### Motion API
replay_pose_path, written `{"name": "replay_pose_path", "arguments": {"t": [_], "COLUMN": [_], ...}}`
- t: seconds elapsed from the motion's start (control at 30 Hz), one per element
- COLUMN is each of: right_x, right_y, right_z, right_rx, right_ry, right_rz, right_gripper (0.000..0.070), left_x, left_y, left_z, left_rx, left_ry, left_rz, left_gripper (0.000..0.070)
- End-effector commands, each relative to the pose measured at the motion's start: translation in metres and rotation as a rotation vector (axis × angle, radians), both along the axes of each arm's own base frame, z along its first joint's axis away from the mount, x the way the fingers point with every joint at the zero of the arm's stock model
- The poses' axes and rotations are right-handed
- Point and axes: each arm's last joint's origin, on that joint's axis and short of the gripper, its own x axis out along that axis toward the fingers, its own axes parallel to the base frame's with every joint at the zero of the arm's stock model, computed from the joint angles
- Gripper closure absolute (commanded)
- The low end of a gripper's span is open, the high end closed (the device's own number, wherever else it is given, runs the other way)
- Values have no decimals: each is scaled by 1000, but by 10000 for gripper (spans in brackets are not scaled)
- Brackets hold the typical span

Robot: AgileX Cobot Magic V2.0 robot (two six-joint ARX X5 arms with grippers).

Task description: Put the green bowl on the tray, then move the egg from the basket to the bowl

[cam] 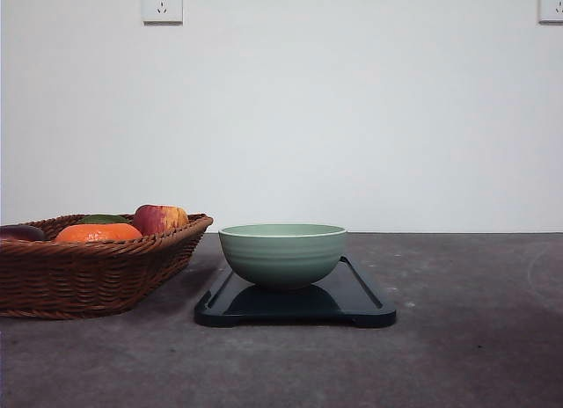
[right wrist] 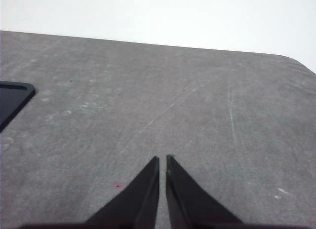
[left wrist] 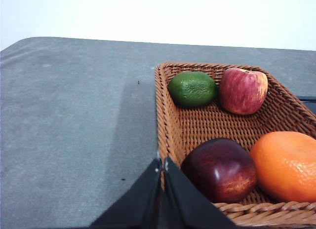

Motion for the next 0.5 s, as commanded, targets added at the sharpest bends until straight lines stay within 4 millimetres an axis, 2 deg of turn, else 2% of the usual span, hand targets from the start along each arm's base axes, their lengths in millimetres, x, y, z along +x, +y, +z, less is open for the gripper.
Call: {"name": "replay_pose_path", "arguments": {"t": [0.0, 0.47], "right_x": [0, 0], "right_y": [0, 0], "right_z": [-1, -1], "right_rx": [-3, -3], "right_ry": [-5, -5], "right_rz": [-2, -2], "right_gripper": [683, 683], "left_x": [1, 1], "left_y": [0, 0], "left_z": [-7, -7], "left_rx": [-1, -1], "left_ry": [24, 24], "left_rz": [-1, -1], "left_gripper": [700, 700]}}
